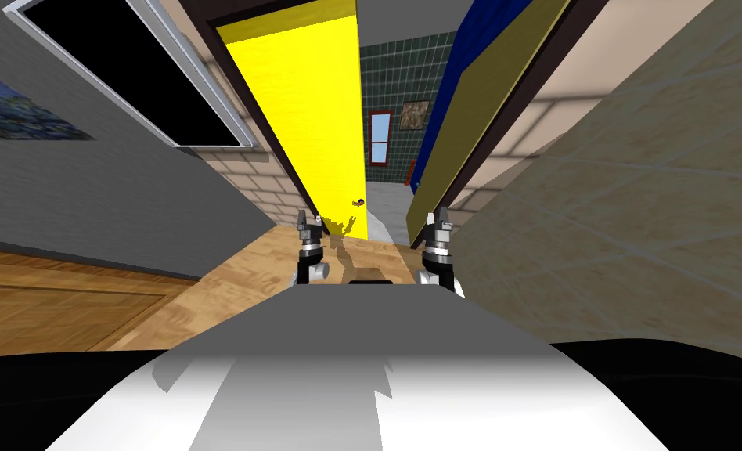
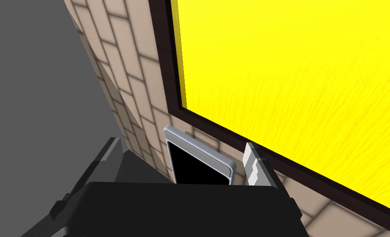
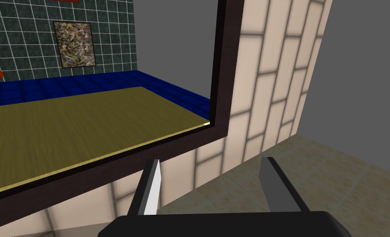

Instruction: Push the door open

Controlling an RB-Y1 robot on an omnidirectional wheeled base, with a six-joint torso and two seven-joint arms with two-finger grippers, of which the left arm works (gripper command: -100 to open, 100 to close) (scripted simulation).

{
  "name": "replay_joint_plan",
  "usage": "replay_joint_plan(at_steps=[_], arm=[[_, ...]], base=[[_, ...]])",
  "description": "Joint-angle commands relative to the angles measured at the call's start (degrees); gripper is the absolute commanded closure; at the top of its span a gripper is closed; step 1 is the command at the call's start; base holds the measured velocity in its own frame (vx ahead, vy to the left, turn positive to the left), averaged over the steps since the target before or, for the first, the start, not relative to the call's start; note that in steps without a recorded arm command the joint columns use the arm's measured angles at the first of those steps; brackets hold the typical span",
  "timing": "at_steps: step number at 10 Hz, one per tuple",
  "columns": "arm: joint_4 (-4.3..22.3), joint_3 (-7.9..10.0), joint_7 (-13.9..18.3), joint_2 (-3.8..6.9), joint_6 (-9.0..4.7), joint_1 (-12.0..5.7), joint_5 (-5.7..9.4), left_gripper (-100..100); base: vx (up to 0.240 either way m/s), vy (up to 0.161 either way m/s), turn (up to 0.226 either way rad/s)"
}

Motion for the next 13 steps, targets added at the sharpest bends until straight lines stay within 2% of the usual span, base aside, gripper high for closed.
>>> replay_joint_plan(at_steps=[1,5,6,9,10,11,12,13], arm=[[1.65,0.19,0.21,0.36,-0.3,-0.76,0.07,-100],[8.02,-0.58,0.28,1.06,-1.04,-3.3,-0.43,-100],[8.38,-0.58,0.28,1.06,-1.04,-3.3,-0.43,-100],[13.68,-1.19,0.33,1.48,-1.62,-5.29,-0.83,-100],[13.68,-1.19,0.33,1.48,-1.62,-5.29,-0.83,-100],[15.45,-1.39,0.35,1.61,-1.81,-5.96,-0.96,-100],[15.45,-1.39,0.35,1.61,-1.81,-5.96,-0.96,-100],[17.27,-1.6,0.36,1.71,-2.01,-6.64,-1.1,-100]], base=[[0.067,0.0,0.0],[0.074,0.005,0.0],[0.065,0.017,-0.001],[0.085,0.007,0.0],[0.071,0.007,-0.002],[0.056,0.001,0.001],[0.042,0.001,0.0],[0.05,0.004,0.0]])
